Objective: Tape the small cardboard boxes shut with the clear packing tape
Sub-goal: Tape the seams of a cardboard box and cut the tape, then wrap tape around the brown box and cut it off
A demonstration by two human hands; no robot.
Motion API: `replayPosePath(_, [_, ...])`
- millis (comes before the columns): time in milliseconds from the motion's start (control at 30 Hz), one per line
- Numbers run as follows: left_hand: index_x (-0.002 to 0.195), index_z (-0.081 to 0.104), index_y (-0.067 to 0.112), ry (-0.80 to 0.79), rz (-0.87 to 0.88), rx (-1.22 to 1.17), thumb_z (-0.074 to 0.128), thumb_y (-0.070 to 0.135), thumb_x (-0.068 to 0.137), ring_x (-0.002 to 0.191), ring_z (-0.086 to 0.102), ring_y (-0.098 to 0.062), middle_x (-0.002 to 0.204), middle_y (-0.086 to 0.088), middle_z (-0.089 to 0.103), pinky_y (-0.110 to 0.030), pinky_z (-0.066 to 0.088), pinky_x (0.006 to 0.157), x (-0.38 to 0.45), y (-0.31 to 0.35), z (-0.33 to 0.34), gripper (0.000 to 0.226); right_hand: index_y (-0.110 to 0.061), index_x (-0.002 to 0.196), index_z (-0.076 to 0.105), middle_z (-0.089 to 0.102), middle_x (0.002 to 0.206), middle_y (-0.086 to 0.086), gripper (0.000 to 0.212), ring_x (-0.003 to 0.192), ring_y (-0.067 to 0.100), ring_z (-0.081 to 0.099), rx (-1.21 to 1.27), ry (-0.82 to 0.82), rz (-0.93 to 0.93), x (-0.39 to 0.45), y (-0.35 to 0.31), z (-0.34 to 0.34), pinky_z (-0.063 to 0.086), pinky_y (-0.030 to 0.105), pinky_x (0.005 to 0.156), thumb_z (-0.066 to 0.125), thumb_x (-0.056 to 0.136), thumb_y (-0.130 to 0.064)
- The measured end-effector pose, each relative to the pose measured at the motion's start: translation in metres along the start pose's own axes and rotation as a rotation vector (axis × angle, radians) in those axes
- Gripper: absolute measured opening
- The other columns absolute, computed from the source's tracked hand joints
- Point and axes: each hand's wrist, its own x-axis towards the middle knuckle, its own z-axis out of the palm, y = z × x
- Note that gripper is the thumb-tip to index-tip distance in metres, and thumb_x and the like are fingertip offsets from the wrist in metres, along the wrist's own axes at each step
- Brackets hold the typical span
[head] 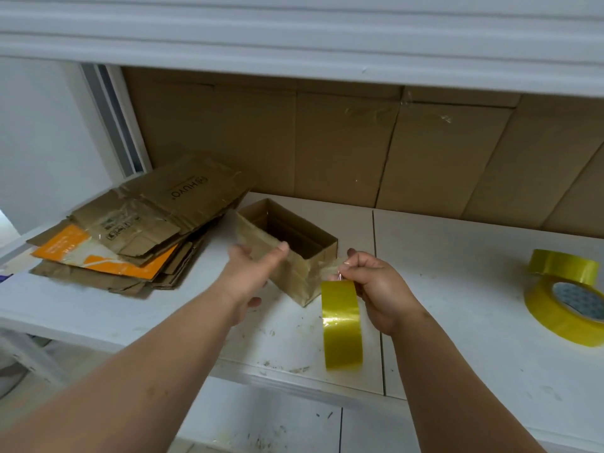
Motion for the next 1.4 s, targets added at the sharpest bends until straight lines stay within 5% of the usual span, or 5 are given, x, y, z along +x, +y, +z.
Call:
replayPosePath(400, [0.145,0.04,0.024,0.03,0.033,0.047,0.059,0.037,0.097,0.102,0.065,-0.026,0.124,-0.004,0.061,-0.04,0.059,0.084,0.025,0.0,0.014,0.053,-0.017,0.057,0.064,0.07,0.111,0.011,0.038,0.126,0.026,0.055,0.039,-0.14,0.071,0.028,0.007,0.004,0.044,0.048,0.1,0.059,0.09,0.002])
replayPosePath(567, [0.151,0.031,0.038,0.042,0.017,0.135,0.051,0.045,0.099,0.1,0.057,-0.024,0.125,-0.002,0.059,-0.03,0.047,0.071,0.049,0.013,0.008,0.056,-0.013,0.067,0.053,0.064,0.083,0.009,0.029,0.085,0.023,0.056,-0.074,-0.099,0.067,0.044,-0.001,0.019,0.041,0.028,0.063,0.059,0.091,0.001])
replayPosePath(900, [0.13,0.058,0.023,-0.268,0.113,0.154,0.044,0.007,0.102,0.109,0.065,-0.021,0.12,-0.006,0.067,-0.03,0.056,0.086,0.14,0.057,0.005,0.035,-0.013,0.071,0.06,0.065,0.08,0.014,0.021,0.096,0.038,0.066,-0.127,0.157,0.073,0.119,-0.01,0.061,0.052,0.049,0.091,0.068,0.084,0.0])
replayPosePath(1167, [0.132,0.058,0.025,-0.365,0.132,0.17,0.05,0.009,0.1,0.11,0.063,-0.018,0.122,-0.003,0.067,-0.027,0.054,0.084,0.17,0.059,-0.022,0.037,-0.016,0.076,0.061,0.063,0.077,0.006,0.022,0.074,0.022,0.06,-0.181,0.254,0.056,0.152,-0.009,0.093,0.048,0.027,0.064,0.059,0.09,0.002])
replayPosePath(1400, [0.143,0.049,0.025,-0.042,0.46,0.592,0.06,0.037,0.095,0.129,0.052,-0.023,0.142,-0.001,0.054,-0.028,0.042,0.098,0.155,0.061,-0.08,0.051,-0.013,0.071,0.056,0.062,0.082,0.009,0.022,0.08,0.025,0.061,-0.187,0.341,0.025,0.131,-0.013,0.098,0.046,0.032,0.071,0.06,0.088,0.0])
